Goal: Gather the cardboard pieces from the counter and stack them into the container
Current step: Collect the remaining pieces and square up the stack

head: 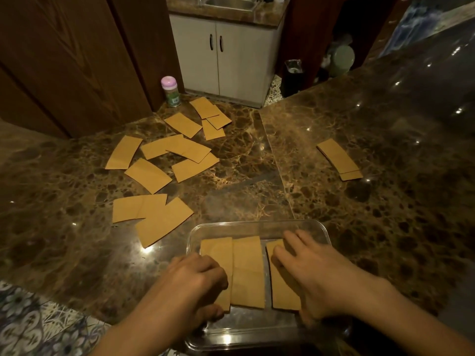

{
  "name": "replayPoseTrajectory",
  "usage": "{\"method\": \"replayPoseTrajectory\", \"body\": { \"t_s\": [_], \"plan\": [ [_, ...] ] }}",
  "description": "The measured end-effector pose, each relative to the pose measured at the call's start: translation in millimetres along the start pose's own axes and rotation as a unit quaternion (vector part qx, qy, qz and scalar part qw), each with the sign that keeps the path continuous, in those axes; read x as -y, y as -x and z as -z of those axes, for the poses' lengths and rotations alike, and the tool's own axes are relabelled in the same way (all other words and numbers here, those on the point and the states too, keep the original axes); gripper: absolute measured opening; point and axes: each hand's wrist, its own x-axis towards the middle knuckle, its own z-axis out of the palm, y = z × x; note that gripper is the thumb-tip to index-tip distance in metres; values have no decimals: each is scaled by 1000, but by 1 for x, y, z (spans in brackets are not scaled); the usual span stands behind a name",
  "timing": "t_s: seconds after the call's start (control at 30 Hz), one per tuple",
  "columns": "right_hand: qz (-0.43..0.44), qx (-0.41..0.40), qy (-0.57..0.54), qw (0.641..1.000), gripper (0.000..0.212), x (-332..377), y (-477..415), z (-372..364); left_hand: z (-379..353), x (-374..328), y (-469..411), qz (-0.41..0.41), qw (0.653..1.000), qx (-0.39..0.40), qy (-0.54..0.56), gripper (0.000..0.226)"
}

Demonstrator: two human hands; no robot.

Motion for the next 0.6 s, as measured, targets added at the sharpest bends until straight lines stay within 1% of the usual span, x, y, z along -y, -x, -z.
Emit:
{"method": "replayPoseTrajectory", "body": {
  "t_s": [0.13,0.23,0.33,0.43,0.5,0.6],
  "plan": [
    [-18,-31,-12,999,106,5,-5,-12,3,-6,-7,-9,999,41,-9,51],
    [-25,-53,-40,997,102,9,-5,-19,1,-9,-10,-2,998,59,-27,56],
    [-36,-62,-74,995,95,12,-4,-27,-3,-10,-12,7,996,78,-50,57],
    [-38,-83,-115,989,76,14,-2,-34,-9,-9,-13,10,996,53,-70,52],
    [-40,-86,-135,986,67,16,2,-34,-7,-13,-13,11,996,52,-67,51],
    [-54,-93,-152,982,67,17,5,-30,-6,-14,-13,23,996,58,-70,54]
  ]
}}
